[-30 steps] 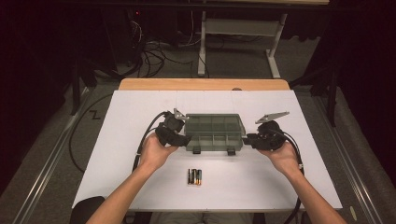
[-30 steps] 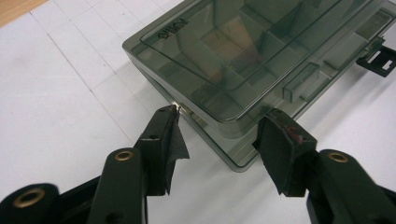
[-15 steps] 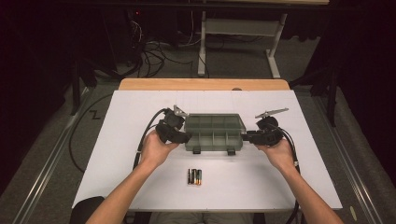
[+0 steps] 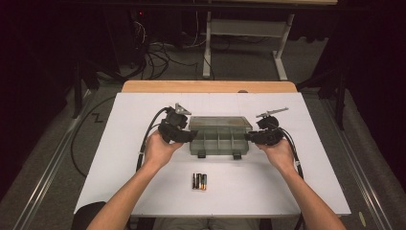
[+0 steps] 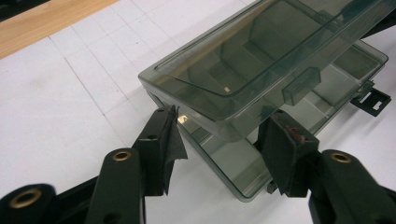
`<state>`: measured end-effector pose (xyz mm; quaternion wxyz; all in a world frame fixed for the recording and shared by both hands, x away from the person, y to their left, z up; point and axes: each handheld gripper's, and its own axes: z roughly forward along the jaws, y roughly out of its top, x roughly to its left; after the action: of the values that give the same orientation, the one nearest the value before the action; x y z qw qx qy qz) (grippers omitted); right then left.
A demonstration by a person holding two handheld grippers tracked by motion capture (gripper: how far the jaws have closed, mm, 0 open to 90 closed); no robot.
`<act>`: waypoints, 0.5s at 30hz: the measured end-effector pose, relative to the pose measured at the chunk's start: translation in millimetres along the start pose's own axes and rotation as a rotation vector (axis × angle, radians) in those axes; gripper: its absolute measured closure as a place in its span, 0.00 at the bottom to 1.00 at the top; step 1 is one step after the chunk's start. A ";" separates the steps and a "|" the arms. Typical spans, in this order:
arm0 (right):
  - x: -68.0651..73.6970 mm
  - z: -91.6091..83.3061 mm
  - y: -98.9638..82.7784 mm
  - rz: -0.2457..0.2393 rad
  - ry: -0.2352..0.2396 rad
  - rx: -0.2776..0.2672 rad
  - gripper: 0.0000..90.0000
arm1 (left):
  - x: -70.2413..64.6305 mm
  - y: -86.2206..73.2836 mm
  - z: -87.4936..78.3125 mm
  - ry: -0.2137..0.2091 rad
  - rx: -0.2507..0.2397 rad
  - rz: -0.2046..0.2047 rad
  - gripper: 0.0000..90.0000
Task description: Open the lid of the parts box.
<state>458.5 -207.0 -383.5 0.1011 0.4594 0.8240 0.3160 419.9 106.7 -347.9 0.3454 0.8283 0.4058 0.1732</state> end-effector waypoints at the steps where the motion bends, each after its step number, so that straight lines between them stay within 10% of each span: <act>1: 0.0 0.9 1.3 0.001 -0.007 0.000 0.83 | 0.1 0.5 -0.1 0.001 -0.004 -0.003 0.53; 15: -2.7 9.7 7.3 0.022 -0.031 0.019 0.84 | 3.8 9.6 -2.1 0.013 -0.029 -0.011 0.53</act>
<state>469.5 -202.4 -386.9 0.1058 0.4741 0.8203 0.3020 426.3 106.5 -339.5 0.3558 0.8199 0.4097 0.1825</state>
